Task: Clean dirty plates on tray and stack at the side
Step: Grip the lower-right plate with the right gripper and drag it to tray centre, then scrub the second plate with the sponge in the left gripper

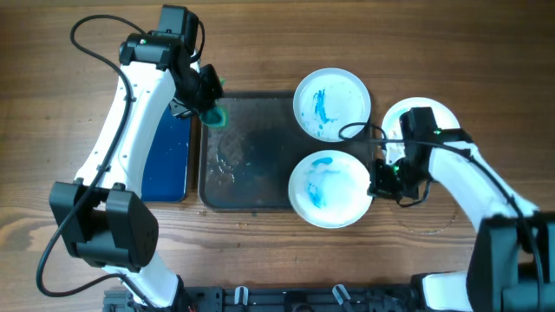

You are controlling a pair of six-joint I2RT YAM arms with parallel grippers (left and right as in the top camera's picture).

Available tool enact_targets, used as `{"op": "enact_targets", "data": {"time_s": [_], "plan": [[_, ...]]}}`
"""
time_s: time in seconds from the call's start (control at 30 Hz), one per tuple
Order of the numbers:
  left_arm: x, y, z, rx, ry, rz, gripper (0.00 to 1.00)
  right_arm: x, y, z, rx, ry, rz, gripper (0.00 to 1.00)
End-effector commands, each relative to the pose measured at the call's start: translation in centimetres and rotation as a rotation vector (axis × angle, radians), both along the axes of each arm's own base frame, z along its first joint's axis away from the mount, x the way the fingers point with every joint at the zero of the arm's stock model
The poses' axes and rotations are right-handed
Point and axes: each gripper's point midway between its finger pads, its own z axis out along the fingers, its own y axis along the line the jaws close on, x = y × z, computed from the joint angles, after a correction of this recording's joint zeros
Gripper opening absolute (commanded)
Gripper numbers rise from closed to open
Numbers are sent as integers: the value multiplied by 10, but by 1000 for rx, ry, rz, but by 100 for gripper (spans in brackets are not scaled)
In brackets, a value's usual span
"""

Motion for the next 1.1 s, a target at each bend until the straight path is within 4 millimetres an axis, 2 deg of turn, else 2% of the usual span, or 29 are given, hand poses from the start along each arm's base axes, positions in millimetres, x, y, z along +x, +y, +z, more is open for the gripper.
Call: {"op": "enact_targets", "data": {"time_s": [0.0,0.07,0.13,0.23,0.3,0.37,0.43,0.5,0.63,0.67,0.77,0.83,0.9,0.93,1.07], "plan": [[2,2,-2,14,-2,8,4,18,42,38,50,-144,51,4],[2,2,-1,14,-5,8,4,25,64,42,-3,-200,66,4],[2,2,-1,14,-4,8,4,34,97,49,-47,-280,106,4],[2,2,-1,14,-4,8,4,58,132,53,-132,-385,72,4],[2,2,-2,14,-3,8,4,72,150,44,-139,-387,30,4],[1,2,-2,15,1,8,4,81,158,24,-146,-342,-23,4],[0,2,-4,16,7,8,4,80,170,4,-116,-289,-20,4],[-3,2,-9,18,18,7,4,75,173,-11,-110,-243,-7,8],[-4,2,-18,18,23,8,4,80,184,-5,-64,-304,147,36],[-4,2,-18,18,23,8,4,82,183,-4,-65,-309,150,36],[-4,3,-19,18,27,11,4,87,178,-16,-86,-315,188,36],[-5,3,-20,18,31,12,4,88,183,-26,-69,-299,244,35],[-8,3,-24,11,47,40,4,88,188,-35,-59,-272,256,19],[-10,2,-30,7,58,64,4,89,188,-38,-62,-260,228,4],[-33,-12,-67,-11,136,45,4,96,185,-37,-54,-246,139,4]]}}
